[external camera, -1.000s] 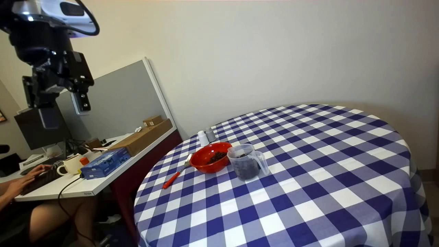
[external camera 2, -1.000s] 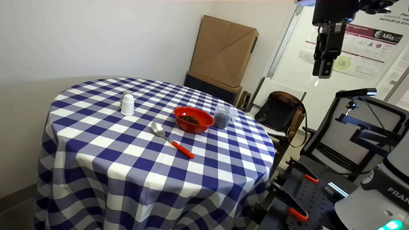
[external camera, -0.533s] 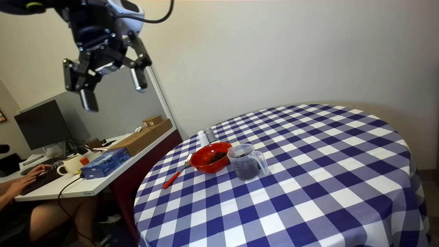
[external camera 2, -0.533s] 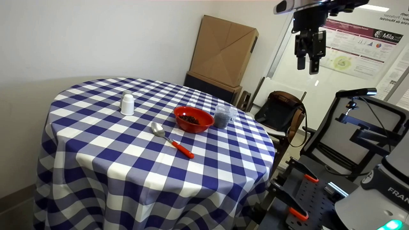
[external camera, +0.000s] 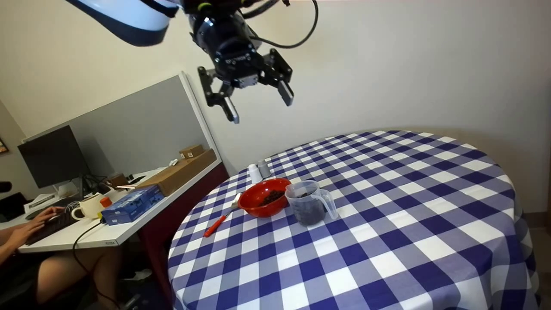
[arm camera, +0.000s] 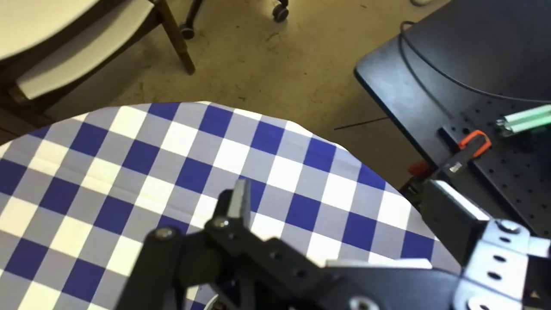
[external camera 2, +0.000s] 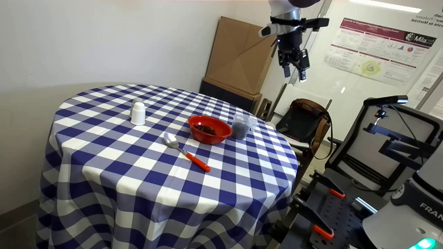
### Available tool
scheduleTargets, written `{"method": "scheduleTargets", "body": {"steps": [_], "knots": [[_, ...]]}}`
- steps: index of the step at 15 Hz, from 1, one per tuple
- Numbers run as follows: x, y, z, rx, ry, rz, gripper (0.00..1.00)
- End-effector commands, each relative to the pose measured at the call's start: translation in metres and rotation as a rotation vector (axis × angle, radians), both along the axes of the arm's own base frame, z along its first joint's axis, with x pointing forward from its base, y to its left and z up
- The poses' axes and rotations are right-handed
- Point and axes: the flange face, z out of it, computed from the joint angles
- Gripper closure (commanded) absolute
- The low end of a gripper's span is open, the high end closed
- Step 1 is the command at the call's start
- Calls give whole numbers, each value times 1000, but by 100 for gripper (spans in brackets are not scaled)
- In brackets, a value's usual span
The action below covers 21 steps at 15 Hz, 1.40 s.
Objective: Pour some of the contents in the clear jar into the red bowl
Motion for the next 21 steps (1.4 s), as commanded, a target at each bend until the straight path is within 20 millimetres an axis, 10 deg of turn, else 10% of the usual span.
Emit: {"method": "scheduleTargets", "body": {"steps": [1,9,21], "knots": [[55,-14,-40,-14,92,179,0],[71,-34,-114,40,168,556,0],[50,-45,-158,319,97,443,0]]}}
